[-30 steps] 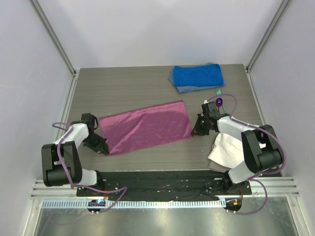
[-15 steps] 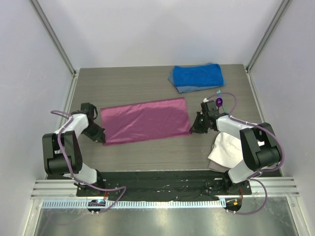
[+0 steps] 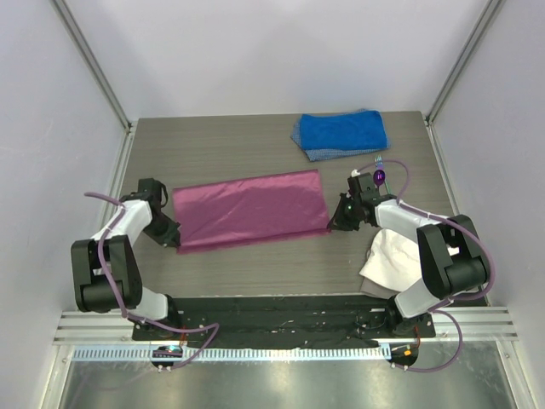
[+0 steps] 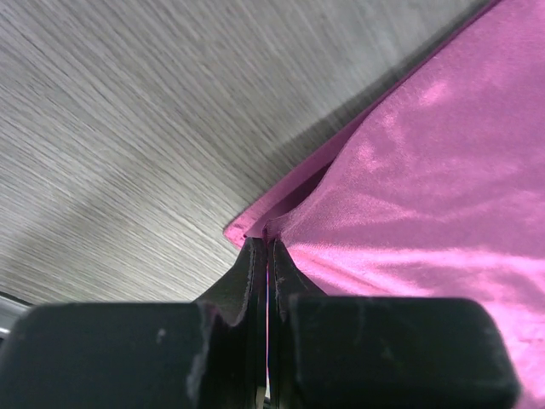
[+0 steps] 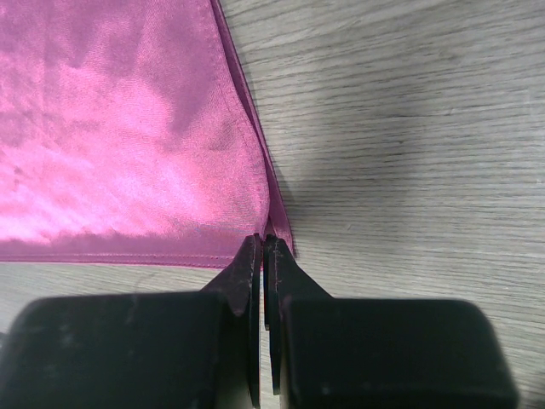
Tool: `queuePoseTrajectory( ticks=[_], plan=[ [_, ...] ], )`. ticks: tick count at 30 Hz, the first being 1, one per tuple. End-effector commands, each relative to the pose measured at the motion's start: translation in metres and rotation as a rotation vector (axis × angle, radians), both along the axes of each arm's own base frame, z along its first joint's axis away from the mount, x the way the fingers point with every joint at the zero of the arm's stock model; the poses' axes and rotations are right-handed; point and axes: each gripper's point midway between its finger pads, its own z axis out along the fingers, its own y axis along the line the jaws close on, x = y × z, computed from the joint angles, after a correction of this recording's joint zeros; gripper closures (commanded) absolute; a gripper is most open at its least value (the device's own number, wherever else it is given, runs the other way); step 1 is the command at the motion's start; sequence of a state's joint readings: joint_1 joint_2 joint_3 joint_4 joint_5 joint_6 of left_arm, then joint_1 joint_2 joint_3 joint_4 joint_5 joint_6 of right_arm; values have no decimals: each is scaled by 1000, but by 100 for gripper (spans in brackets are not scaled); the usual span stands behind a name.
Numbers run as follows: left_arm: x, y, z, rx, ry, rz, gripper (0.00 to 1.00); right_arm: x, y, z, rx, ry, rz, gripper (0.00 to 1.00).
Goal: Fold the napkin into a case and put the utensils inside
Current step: Fold and flatten the napkin at the center of the board.
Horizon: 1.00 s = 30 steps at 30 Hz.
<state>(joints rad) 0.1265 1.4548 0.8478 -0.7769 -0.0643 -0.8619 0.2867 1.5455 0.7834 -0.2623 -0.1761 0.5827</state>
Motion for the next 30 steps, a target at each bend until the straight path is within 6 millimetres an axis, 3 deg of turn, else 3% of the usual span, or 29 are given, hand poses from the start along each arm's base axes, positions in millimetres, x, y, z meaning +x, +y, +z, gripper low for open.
queuePoseTrajectory(
  ticks=[1,10,15,22,26,29,30],
  plan=[
    [-5,8,-9,46,25,0,100,7,2,5,10,-30,-10,99],
    [-11,1,-19,10,46,7,100,12,-1,-10,-25,-20,-1,99],
    [-16,1,-11,13,45,13,91,15,-3,-3,-40,-41,10,95],
    [-23,-1,27,9,-1,12,62,21,-7,30,-75,-93,43,68],
    [-15,0,59,23,-105,-3,60,22,-3,48,-74,-130,79,61],
    [0,-10,64,-30,-189,-19,62,25,11,52,-37,-138,120,61],
    [1,-18,59,-77,-194,-34,67,26,19,51,-17,-133,131,63]
  ],
)
